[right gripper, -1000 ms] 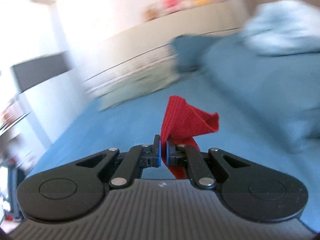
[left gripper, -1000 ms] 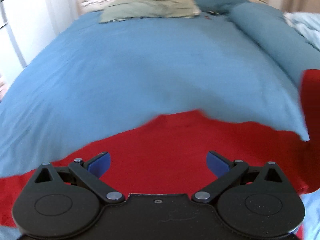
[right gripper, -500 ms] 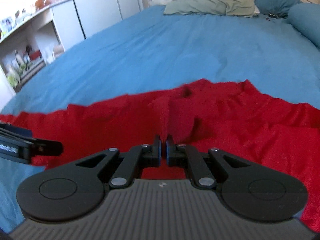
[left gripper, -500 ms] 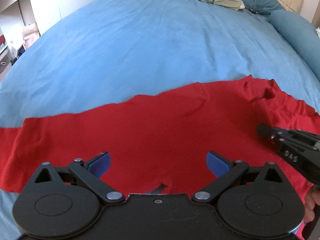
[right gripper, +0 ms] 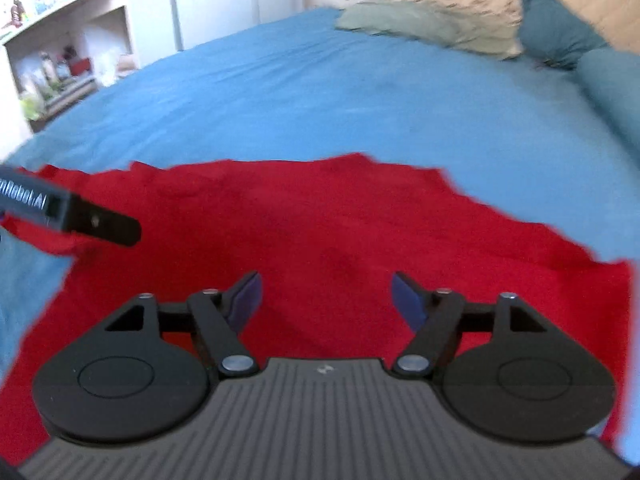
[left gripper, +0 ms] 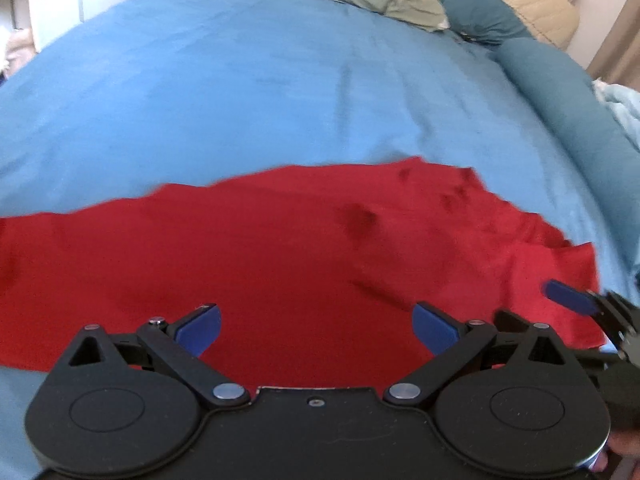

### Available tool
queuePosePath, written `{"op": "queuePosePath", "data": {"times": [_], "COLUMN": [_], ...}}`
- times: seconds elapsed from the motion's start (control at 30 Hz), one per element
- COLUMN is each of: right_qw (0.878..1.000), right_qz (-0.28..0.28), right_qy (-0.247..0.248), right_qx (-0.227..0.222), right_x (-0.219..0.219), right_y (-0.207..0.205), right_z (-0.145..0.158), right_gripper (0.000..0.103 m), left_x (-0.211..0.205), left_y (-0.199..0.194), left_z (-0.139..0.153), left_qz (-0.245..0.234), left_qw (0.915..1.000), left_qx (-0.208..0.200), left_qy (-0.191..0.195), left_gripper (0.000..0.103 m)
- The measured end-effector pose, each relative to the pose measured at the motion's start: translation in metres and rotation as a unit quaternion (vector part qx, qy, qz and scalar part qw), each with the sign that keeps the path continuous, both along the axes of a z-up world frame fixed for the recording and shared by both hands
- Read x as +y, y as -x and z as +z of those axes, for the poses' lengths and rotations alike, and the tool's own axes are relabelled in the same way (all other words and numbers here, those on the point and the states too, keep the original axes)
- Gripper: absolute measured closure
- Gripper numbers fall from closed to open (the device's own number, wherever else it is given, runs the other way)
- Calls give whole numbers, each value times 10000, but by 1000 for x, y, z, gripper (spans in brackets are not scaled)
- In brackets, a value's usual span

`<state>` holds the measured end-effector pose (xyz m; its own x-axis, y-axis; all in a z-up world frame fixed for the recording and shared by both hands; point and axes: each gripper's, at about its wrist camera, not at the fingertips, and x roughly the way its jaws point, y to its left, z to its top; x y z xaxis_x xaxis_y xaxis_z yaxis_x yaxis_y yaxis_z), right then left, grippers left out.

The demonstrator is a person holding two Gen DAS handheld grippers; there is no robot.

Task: Fold small clothes
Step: 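Lift the sleeve with the right gripper, lay it across the body, release, then close the left gripper on the other sleeve cuff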

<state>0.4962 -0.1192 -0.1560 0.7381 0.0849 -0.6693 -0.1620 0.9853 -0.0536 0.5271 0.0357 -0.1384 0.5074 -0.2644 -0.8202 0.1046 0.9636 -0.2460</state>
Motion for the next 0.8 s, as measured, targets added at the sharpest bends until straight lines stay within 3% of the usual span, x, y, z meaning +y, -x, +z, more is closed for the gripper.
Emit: {"op": "queuePosePath", "data": {"times": [0.13, 0.23, 0.3, 0.47, 0.53, 0.57, 0.7, 0.8], "right_qw": [9962, 9891, 9843, 9796, 9801, 9803, 9813, 9821], "right_qz": [-851, -1436, -1740, -1992, -1965, -1950, -1884, -1806], "right_qy": [152, 320, 287, -126, -112, -84, 83, 295], "right_qx": [-97, -69, 27, 242, 271, 290, 389, 455], "right_x": [-46, -76, -94, -124, -126, -126, -125, -122], "right_y": [36, 56, 63, 71, 71, 71, 68, 60], "right_z": [12, 10, 4, -10, -13, -15, -16, -21], "right_gripper": [1, 1, 1, 1, 1, 1, 1, 1], "left_x": [-38, -58, -64, -73, -78, -79, -73, -54], "left_y": [-8, -20, -27, -31, -35, -37, -36, -22], "left_z": [-7, -21, -32, -40, -40, -39, -13, 16], "left_qz": [113, 296, 444, 759, 736, 712, 824, 1112], "left_qw": [9998, 9994, 9988, 9968, 9964, 9965, 9945, 9860], "left_qx": [-1, 69, 145, -71, -137, -157, -520, -1007], "left_qy": [154, 158, 121, -228, -390, -404, -390, -722], "left_gripper": [12, 30, 47, 58, 78, 100, 99, 99]}}
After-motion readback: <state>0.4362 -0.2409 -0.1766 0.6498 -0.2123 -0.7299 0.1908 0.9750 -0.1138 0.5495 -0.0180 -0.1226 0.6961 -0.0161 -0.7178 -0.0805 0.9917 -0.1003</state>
